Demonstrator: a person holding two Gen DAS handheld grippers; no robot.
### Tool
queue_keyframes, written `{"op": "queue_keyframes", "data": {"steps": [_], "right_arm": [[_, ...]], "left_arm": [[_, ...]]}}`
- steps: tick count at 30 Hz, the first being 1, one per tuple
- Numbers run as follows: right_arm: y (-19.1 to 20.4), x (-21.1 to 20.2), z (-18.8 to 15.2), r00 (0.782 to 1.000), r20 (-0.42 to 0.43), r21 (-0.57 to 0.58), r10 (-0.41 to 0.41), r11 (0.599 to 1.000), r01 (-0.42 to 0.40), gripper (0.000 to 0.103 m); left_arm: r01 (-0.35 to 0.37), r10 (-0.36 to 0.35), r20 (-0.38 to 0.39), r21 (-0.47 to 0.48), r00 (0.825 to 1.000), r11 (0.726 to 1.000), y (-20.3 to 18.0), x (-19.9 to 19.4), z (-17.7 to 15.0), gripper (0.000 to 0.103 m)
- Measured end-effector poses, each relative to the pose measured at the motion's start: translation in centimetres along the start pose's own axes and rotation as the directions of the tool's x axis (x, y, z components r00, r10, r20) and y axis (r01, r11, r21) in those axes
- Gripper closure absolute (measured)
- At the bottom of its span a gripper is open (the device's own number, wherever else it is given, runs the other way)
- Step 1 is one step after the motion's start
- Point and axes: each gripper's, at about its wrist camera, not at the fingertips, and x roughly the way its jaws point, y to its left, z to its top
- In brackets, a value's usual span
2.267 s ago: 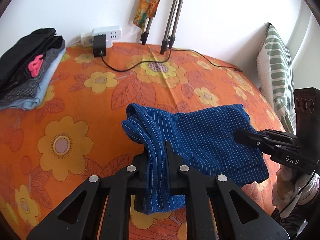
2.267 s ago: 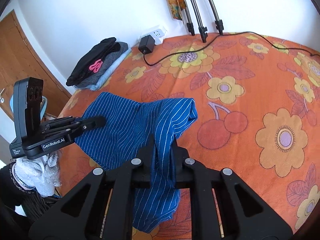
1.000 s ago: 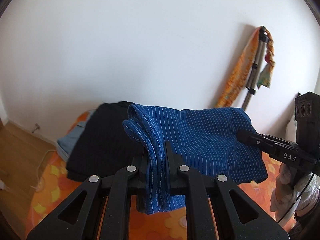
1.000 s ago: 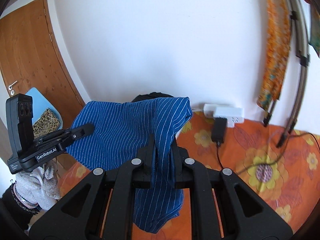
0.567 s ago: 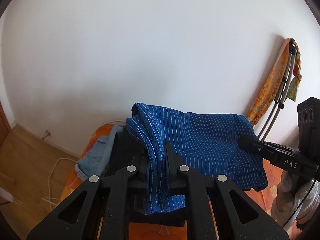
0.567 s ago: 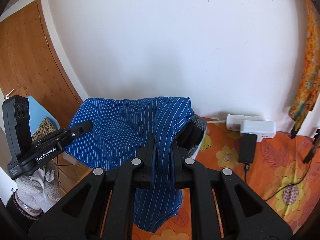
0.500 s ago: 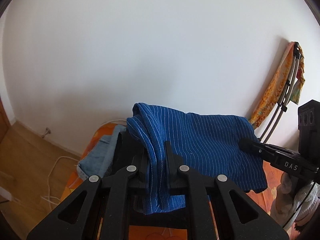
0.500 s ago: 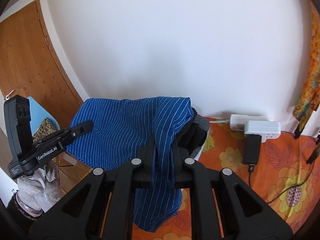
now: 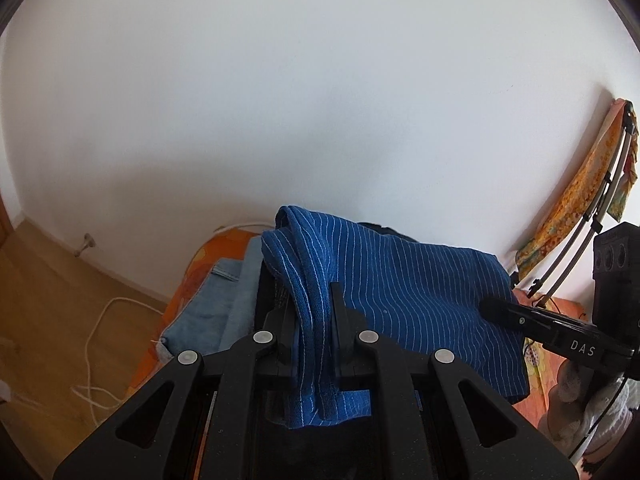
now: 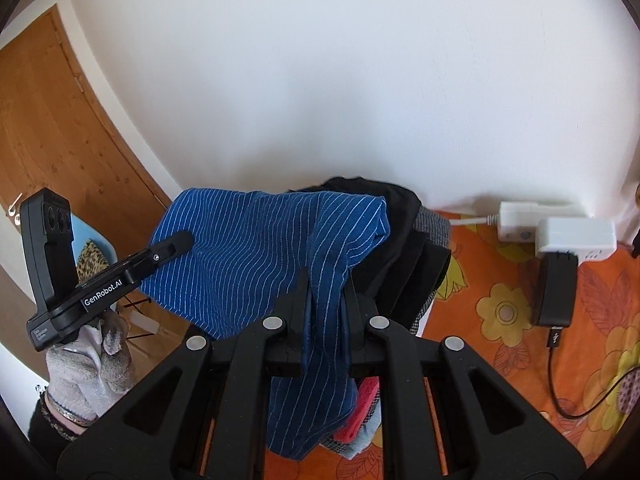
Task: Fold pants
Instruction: 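Lower the folded briefs onto the top of the clothes stack with both grippers, then open both grippers and release the briefs on the stack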
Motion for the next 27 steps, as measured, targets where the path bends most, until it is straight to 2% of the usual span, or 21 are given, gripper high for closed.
{"op": "queue_keyframes", "data": {"steps": [3,5,7,8,10,11,12,15,18,22,27], "right_arm": [[-1.3,2.0,-0.3,0.999,-0.031,0.019,-0.017,1.000,0.018,0.092],[-1.7,3.1,-0.6,0.998,-0.052,0.019,-0.027,0.999,0.028,0.092],[-2.1,3.8,-0.8,0.998,-0.060,0.025,-0.037,0.999,0.039,0.091],[-2.3,4.0,-0.9,0.997,-0.063,0.028,-0.041,0.999,0.042,0.089],[-2.7,4.1,-0.9,0.996,-0.060,0.033,-0.059,0.998,0.061,0.079],[-2.8,4.0,-0.9,0.996,-0.058,0.033,-0.069,0.997,0.071,0.070],[-2.9,3.9,-0.9,0.995,-0.057,0.029,-0.080,0.996,0.082,0.065],[-2.9,3.2,-0.8,0.990,-0.043,-0.006,-0.133,0.991,0.133,0.055],[-2.7,1.8,-0.9,0.985,-0.013,-0.024,-0.171,0.985,0.170,0.055],[-0.9,-0.6,-1.2,0.969,0.086,-0.124,-0.231,0.963,0.241,0.055],[1.8,-1.2,-1.3,0.979,0.126,-0.223,-0.161,0.957,0.187,0.055]], "left_arm": [[0.003,-0.003,-0.053,-0.011,0.999,1.000,0.6,2.4,-0.8,0.093],[-0.010,0.008,-0.061,-0.016,0.998,1.000,1.1,3.3,-1.1,0.092],[-0.015,0.012,-0.066,-0.034,0.998,0.999,1.7,3.6,-1.0,0.084],[-0.034,0.031,-0.065,-0.039,0.997,0.999,2.1,3.8,-0.9,0.075],[-0.083,0.081,-0.055,-0.035,0.995,0.996,2.6,3.8,-0.5,0.059],[-0.104,0.102,-0.046,-0.025,0.994,0.994,2.7,3.6,-0.3,0.059],[-0.123,0.122,-0.040,-0.015,0.992,0.992,3.1,3.7,-0.1,0.059],[-0.169,0.169,-0.028,0.010,0.985,0.986,3.1,3.3,0.1,0.055],[-0.190,0.190,-0.013,0.018,0.982,0.982,3.2,2.8,0.2,0.053],[-0.209,0.209,0.019,0.035,0.978,0.977,2.7,1.5,0.0,0.054],[-0.203,0.198,0.073,0.075,0.978,0.976,1.4,-0.4,0.3,0.054]]}}
